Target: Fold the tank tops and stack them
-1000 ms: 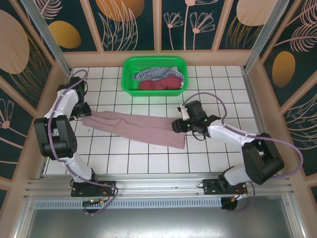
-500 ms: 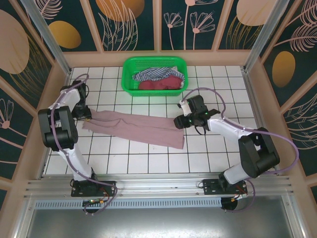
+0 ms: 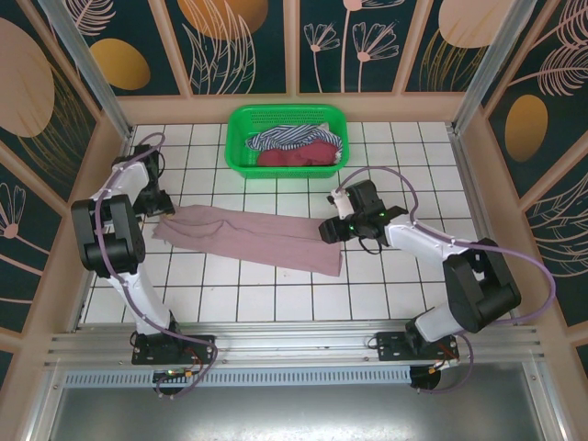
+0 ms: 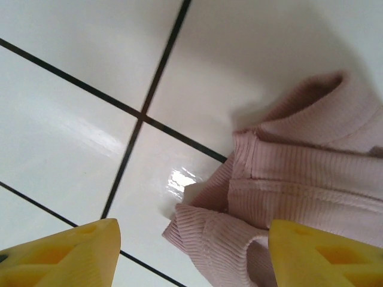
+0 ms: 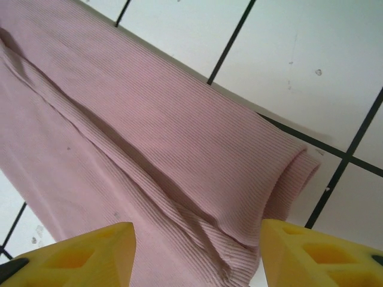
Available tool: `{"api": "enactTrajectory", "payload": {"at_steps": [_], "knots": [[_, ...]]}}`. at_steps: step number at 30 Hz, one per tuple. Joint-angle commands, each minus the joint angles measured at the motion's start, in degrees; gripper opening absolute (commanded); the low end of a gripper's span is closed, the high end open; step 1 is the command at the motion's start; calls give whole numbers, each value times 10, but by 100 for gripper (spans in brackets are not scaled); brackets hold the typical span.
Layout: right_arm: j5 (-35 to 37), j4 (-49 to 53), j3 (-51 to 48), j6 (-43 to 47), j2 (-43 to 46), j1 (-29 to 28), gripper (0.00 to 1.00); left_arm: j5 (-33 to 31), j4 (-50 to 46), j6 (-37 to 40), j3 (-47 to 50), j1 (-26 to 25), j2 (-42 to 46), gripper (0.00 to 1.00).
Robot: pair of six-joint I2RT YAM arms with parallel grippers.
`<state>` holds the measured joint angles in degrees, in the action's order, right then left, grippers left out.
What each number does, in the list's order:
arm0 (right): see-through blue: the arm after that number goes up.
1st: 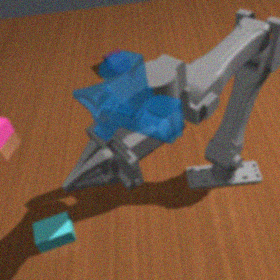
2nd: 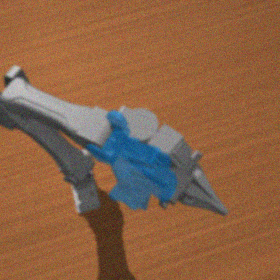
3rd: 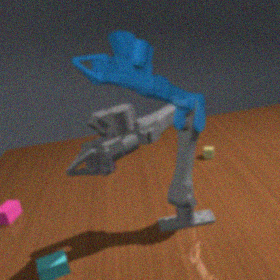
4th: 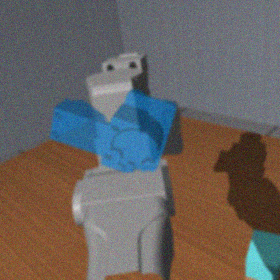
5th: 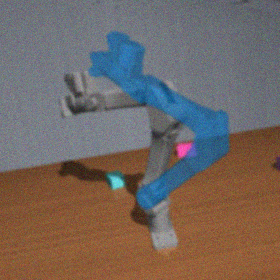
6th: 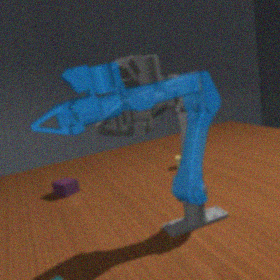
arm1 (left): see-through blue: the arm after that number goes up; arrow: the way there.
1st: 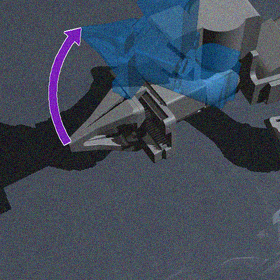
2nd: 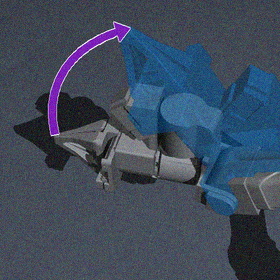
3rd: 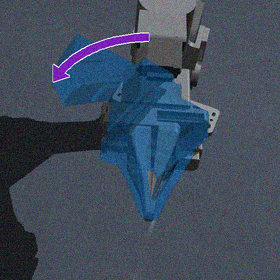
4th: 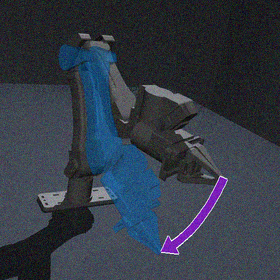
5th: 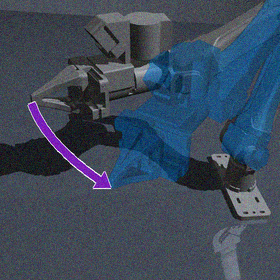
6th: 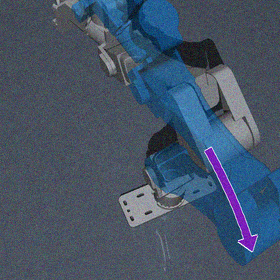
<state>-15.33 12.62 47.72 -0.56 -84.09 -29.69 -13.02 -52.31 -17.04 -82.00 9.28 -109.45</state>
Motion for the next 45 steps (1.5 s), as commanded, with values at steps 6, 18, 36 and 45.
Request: {"api": "enactTrajectory", "payload": {"at_steps": [6,18,36,45], "knots": [[-9,0,-5,73,7,-13,57,148,10,-75,65,-29,151,67],[-13,-39,66,211,-140,-13,59,239,187,-210,219,-123,151,67],[-44,15,12,204,-151,-85,54,103,115,-82,82,-121,-23,67],[-48,38,35,101,-143,-203,53,35,85,29,-77,-117,-121,68]]}}
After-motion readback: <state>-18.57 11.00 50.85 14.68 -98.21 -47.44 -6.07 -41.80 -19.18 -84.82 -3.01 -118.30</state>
